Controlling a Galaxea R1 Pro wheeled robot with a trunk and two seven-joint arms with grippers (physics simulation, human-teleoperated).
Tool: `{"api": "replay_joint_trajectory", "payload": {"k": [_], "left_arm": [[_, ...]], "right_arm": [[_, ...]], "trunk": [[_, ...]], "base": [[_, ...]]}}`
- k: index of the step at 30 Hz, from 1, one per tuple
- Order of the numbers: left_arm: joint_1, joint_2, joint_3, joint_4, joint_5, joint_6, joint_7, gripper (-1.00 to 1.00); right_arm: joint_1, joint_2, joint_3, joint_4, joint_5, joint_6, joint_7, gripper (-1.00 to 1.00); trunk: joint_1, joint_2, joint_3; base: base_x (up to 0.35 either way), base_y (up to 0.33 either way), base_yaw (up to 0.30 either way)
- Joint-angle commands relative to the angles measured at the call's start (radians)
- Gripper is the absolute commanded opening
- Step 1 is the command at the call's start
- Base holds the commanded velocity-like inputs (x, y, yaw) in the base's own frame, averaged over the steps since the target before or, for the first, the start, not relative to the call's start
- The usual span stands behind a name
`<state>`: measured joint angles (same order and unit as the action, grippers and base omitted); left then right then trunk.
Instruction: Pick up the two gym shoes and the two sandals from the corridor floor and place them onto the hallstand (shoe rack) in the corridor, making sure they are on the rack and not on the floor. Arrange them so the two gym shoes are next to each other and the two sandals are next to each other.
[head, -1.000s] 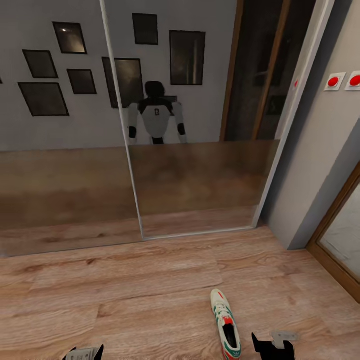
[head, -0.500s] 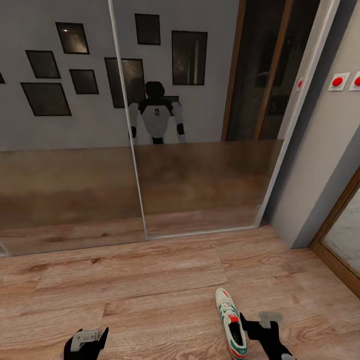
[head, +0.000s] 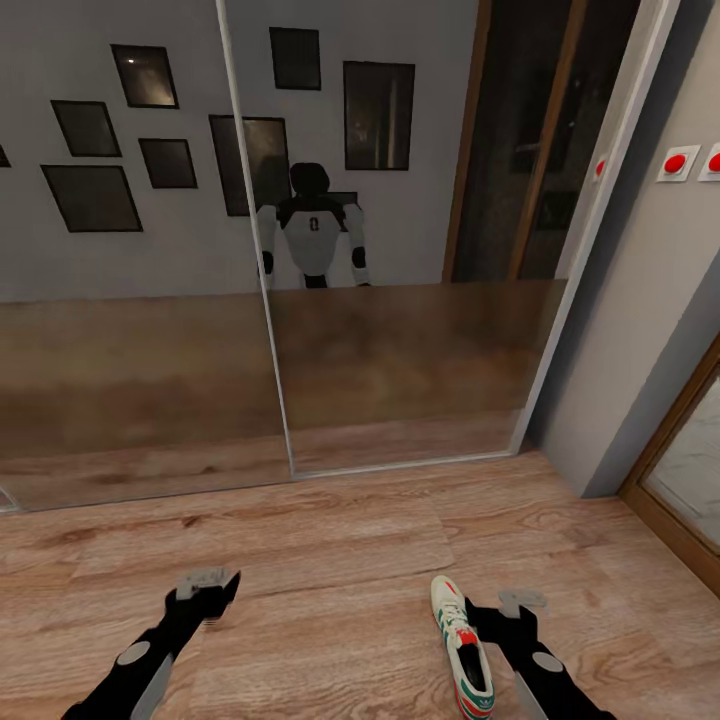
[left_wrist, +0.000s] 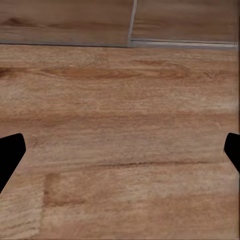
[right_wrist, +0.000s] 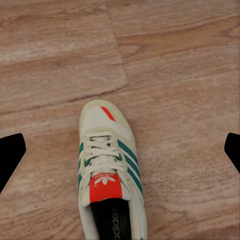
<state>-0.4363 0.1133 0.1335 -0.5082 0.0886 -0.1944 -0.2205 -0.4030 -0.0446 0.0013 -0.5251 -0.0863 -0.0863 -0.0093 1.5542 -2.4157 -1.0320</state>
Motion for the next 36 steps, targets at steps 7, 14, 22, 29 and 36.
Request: {"api": "replay_joint_trajectory", "payload": {"k": [7,14,22,29,36], "left_arm": [[-0.012,-0.043,0.001,-0.015,0.002,0.010,-0.005,1.00],[-0.083,-0.074,-0.002,-0.018,-0.006,0.015,-0.005,1.00],[-0.128,-0.083,-0.026,-0.011,-0.044,0.021,-0.005,1.00],[-0.127,-0.111,-0.039,0.003,-0.057,0.000,-0.014,1.00],[-0.127,-0.121,-0.042,0.005,-0.062,-0.016,-0.028,1.00]], "right_arm": [[0.000,0.001,0.003,-0.009,-0.007,0.008,-0.002,1.00],[0.000,0.001,0.002,-0.011,-0.006,0.010,-0.002,1.00],[0.000,0.002,0.001,-0.013,-0.006,0.011,-0.005,1.00],[0.000,-0.005,-0.001,-0.012,-0.007,0.011,-0.006,1.00],[0.000,-0.007,-0.001,-0.012,-0.007,0.011,-0.007,1.00]], "trunk": [[0.000,0.000,-0.001],[0.000,0.000,-0.001],[0.000,0.000,-0.004],[0.000,0.000,-0.009],[0.000,0.000,-0.010]], "base": [[0.000,0.000,0.000],[0.000,0.000,0.000],[0.000,0.000,0.054],[0.000,0.000,0.077],[0.000,0.000,0.009]]}}
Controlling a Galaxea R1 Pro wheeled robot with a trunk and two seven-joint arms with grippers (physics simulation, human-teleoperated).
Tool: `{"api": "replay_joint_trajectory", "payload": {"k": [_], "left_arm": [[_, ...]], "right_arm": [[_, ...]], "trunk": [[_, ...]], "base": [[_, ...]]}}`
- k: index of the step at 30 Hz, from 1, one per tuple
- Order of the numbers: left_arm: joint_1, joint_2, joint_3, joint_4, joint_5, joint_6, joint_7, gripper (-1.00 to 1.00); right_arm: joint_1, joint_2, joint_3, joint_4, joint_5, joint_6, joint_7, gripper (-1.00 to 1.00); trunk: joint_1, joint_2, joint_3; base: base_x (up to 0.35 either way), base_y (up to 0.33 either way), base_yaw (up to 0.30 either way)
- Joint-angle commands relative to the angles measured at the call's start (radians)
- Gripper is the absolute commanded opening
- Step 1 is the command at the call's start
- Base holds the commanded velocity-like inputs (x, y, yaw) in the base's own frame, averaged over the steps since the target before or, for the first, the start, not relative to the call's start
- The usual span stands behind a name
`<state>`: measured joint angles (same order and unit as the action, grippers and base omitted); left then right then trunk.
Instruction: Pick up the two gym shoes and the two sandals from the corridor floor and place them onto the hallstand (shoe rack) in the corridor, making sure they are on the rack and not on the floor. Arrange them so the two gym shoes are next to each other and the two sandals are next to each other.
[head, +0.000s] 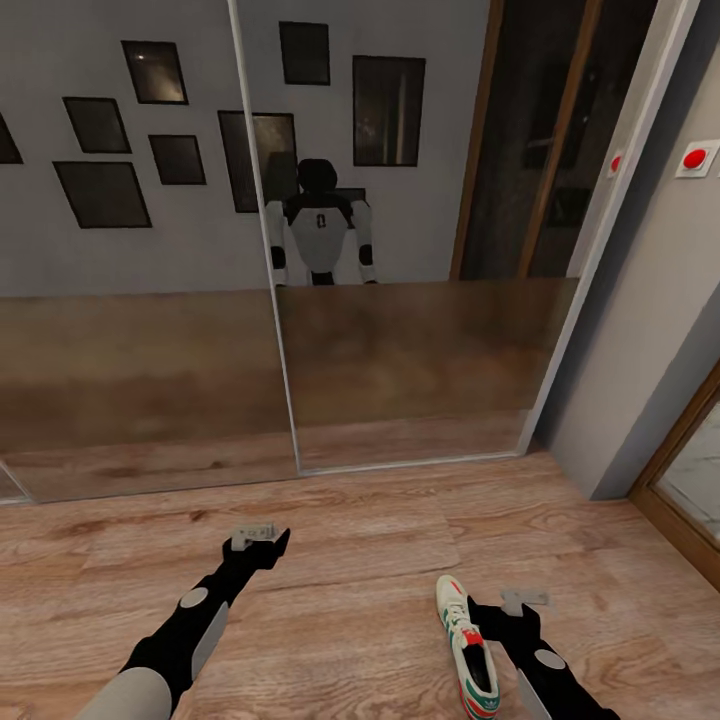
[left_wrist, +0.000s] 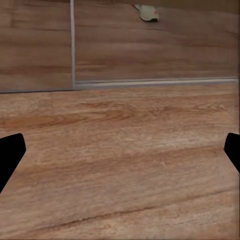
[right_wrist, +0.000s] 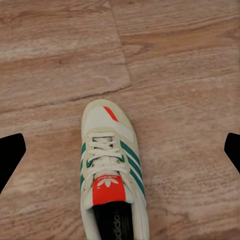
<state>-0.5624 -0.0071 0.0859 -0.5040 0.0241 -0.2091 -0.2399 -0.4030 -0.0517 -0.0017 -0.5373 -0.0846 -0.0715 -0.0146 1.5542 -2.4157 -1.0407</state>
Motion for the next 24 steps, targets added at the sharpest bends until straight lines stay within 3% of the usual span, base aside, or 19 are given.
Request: {"api": "replay_joint_trajectory", "payload": {"k": [1,10,13,24], "left_arm": [[-0.001,-0.002,0.004,0.001,0.001,-0.002,-0.010,1.00],[0.000,-0.005,-0.078,-0.022,-0.020,-0.004,-0.014,1.00],[-0.001,-0.005,-0.082,-0.023,-0.020,-0.003,-0.013,1.00],[-0.002,0.001,-0.094,-0.025,-0.018,0.015,-0.013,1.00]], "right_arm": [[0.000,0.000,0.002,0.002,-0.009,-0.004,-0.002,1.00],[0.000,-0.001,0.000,0.039,-0.009,-0.005,-0.004,1.00],[0.000,-0.002,0.000,0.040,-0.009,-0.005,-0.005,1.00],[0.000,-0.001,0.001,0.043,-0.009,-0.005,-0.005,1.00]], "trunk": [[0.000,0.000,-0.001],[0.000,0.000,-0.004],[0.000,0.000,-0.008],[0.042,-0.077,-0.060]], "base": [[0.000,0.000,0.003],[0.000,0.000,0.001],[0.000,0.000,0.000],[0.000,0.000,0.000]]}}
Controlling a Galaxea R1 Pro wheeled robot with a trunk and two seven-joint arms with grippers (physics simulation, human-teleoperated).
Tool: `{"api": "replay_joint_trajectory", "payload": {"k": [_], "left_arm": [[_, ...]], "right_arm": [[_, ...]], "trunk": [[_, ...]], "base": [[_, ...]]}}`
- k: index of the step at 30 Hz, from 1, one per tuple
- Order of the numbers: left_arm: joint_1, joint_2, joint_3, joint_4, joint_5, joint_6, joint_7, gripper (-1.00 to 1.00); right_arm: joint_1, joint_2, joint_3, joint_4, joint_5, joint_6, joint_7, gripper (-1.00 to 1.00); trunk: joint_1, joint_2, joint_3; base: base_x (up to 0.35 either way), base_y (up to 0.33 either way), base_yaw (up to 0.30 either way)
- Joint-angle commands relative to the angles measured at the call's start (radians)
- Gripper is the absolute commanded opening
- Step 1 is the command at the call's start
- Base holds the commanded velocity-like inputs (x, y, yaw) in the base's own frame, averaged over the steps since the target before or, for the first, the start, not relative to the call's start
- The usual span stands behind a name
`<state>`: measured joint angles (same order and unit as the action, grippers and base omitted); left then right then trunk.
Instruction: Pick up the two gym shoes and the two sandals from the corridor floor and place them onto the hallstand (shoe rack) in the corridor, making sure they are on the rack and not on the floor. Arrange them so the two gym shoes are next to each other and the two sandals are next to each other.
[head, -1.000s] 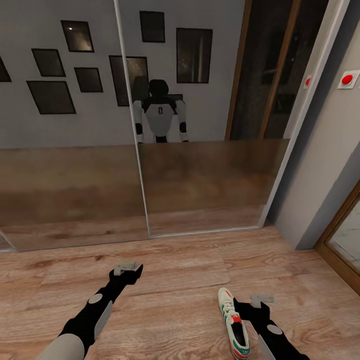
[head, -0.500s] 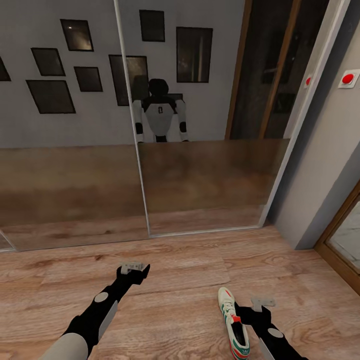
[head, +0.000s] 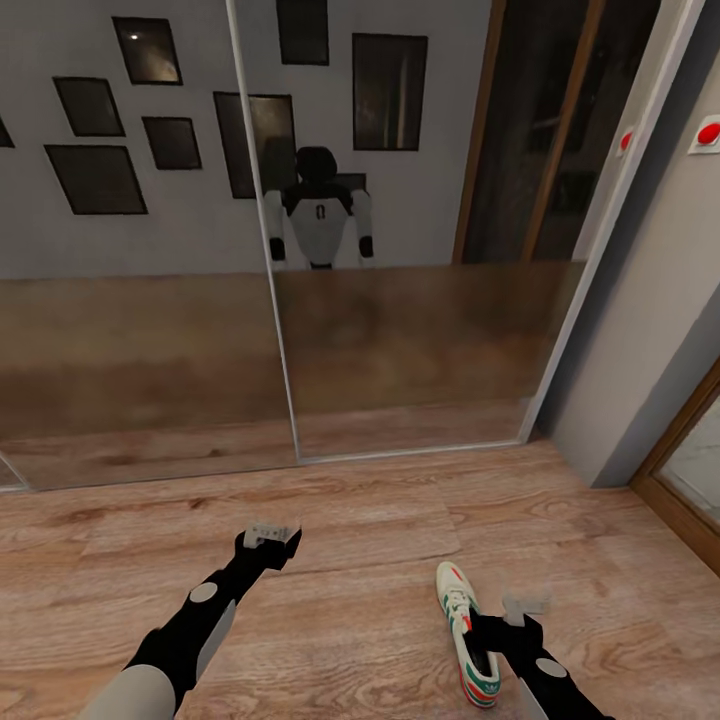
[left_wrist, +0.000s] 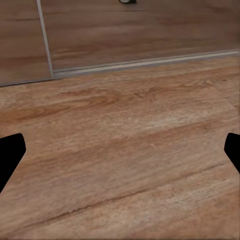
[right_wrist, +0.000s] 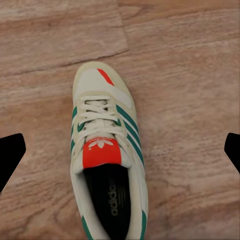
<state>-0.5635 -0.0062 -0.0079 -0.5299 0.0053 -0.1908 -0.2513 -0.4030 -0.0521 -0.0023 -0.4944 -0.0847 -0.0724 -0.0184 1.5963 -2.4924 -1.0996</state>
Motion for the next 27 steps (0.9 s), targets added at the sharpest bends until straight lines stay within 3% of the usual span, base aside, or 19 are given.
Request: {"api": "replay_joint_trajectory", "payload": {"k": [1,12,27], "left_arm": [[-0.001,0.000,0.000,0.001,0.000,-0.003,-0.003,1.00],[-0.002,-0.005,0.002,0.001,-0.003,0.058,-0.054,1.00],[-0.003,-0.003,0.002,0.001,-0.003,0.065,-0.057,1.00]], "right_arm": [[0.000,0.000,0.002,0.001,-0.009,-0.004,-0.002,1.00],[0.000,0.000,0.002,0.000,-0.009,-0.003,0.000,1.00],[0.000,-0.002,0.001,0.000,-0.009,-0.002,0.003,1.00]], "trunk": [[0.004,-0.008,-0.006],[0.009,-0.010,-0.065],[0.015,-0.014,-0.145]], "base": [[0.000,0.000,0.000],[0.000,0.000,0.077],[0.000,0.000,0.122]]}}
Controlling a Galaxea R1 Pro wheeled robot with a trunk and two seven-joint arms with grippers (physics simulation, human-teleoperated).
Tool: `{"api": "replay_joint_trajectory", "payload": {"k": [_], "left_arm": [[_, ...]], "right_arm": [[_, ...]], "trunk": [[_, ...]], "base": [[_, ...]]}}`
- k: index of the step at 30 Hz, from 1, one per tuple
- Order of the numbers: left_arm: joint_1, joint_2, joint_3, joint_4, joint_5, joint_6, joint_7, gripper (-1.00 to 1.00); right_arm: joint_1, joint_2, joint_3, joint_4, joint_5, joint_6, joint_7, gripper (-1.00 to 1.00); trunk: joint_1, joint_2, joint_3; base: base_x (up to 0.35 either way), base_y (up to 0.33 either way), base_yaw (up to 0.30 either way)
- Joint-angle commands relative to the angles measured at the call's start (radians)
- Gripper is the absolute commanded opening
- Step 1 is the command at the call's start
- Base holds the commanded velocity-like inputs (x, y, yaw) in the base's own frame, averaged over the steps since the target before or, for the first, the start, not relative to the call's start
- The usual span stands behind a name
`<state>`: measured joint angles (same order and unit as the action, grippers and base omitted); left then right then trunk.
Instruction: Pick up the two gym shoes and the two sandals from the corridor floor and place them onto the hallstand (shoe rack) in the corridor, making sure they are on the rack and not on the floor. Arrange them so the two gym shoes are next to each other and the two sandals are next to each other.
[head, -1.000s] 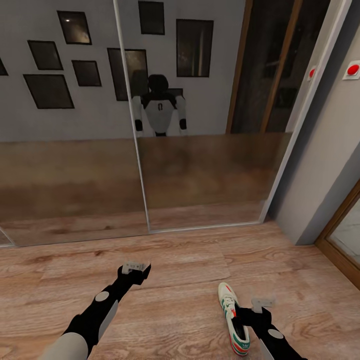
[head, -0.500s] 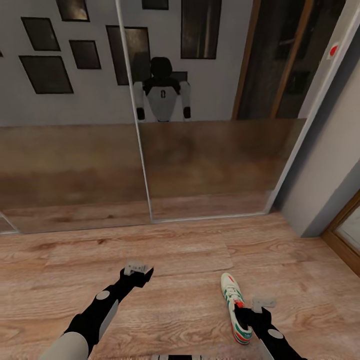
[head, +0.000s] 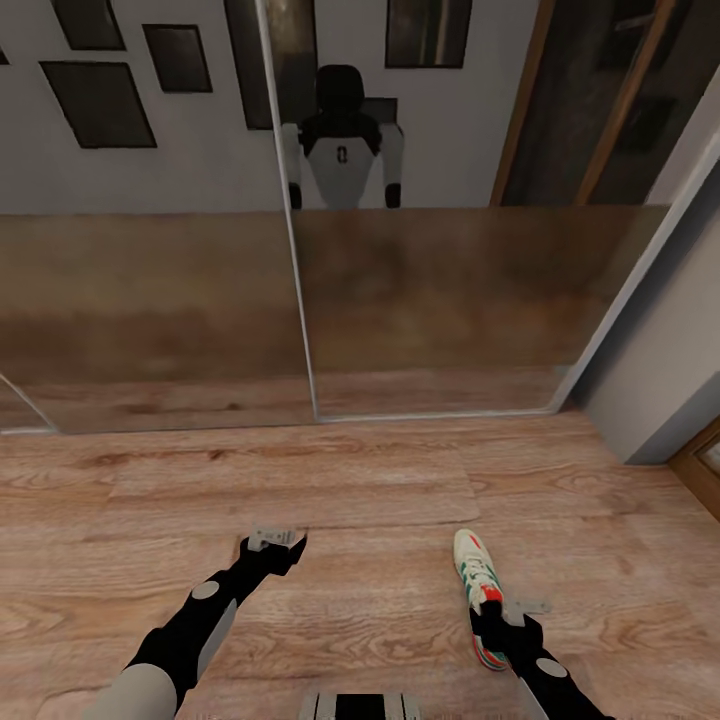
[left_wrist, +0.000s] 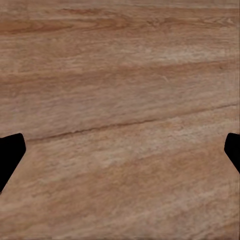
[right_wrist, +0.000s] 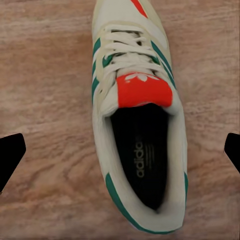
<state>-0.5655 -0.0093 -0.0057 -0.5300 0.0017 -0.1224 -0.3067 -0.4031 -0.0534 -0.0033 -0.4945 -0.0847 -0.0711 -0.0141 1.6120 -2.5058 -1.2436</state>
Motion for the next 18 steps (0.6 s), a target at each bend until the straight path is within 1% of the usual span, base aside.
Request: {"api": "replay_joint_trajectory", "payload": {"k": [1,3,14,18], "left_arm": [[-0.001,0.000,0.000,0.001,0.000,-0.003,-0.002,1.00],[-0.001,0.000,0.000,0.001,0.000,-0.003,-0.002,1.00],[-0.002,-0.001,0.000,0.000,0.001,-0.005,-0.005,1.00],[-0.006,-0.003,0.000,-0.008,0.001,-0.004,-0.011,1.00]], "right_arm": [[0.000,0.000,0.002,0.001,-0.009,-0.003,-0.001,1.00],[0.000,0.000,0.002,0.001,-0.009,-0.003,-0.001,1.00],[0.000,-0.004,0.001,0.000,-0.009,-0.004,-0.001,1.00],[0.000,-0.009,0.000,0.000,-0.009,-0.004,-0.001,1.00]], "trunk": [[0.000,-0.001,-0.006],[0.001,-0.001,-0.015],[0.001,-0.001,-0.019],[0.003,-0.002,-0.040]], "base": [[0.000,0.000,0.040],[0.000,0.000,0.029],[0.000,0.000,0.008],[0.000,0.000,0.000]]}}
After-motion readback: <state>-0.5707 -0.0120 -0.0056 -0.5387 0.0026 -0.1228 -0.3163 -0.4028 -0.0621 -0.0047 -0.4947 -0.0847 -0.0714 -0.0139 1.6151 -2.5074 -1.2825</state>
